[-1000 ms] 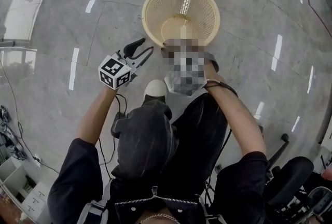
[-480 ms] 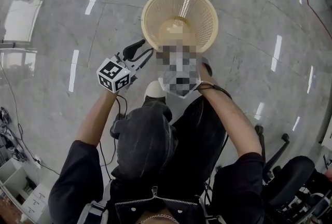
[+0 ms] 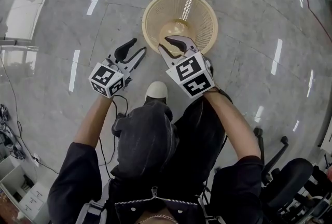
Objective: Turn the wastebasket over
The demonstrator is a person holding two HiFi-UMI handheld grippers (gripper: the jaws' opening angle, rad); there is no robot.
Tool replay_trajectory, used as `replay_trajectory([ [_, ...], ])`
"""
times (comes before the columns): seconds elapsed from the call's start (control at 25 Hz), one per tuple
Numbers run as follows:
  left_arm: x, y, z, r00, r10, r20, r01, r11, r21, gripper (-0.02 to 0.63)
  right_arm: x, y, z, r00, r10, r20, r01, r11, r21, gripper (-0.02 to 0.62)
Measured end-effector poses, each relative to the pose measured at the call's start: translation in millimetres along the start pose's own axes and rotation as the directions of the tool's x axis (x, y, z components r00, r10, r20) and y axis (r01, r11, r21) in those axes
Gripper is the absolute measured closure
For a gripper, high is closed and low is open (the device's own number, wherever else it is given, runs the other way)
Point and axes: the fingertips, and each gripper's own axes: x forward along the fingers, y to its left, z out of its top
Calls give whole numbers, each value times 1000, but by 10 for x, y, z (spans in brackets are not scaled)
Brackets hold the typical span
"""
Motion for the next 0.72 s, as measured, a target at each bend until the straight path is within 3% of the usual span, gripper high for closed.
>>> replay_trajectory([
  [0.16, 92, 15, 182, 1000, -4, 19, 5, 1000, -20, 434, -139, -408, -16, 995, -100, 32, 94, 985, 142, 551],
  [0.24, 164, 2, 259, 1000, -1, 24, 1, 1000, -11, 441, -204, -542, -41, 989, -146, 36, 139, 976, 166, 576],
  [0.4, 277, -127, 394, 998, -53, 35, 53, 999, 14, 601, -277, -647, -115, 981, -193, 28, 185, 967, 177, 584],
  [0.72, 451, -402, 816, 994, -111, -10, 112, 991, 78, 601, -699, -834, -3, 949, -307, 69, 279, 923, 266, 584],
])
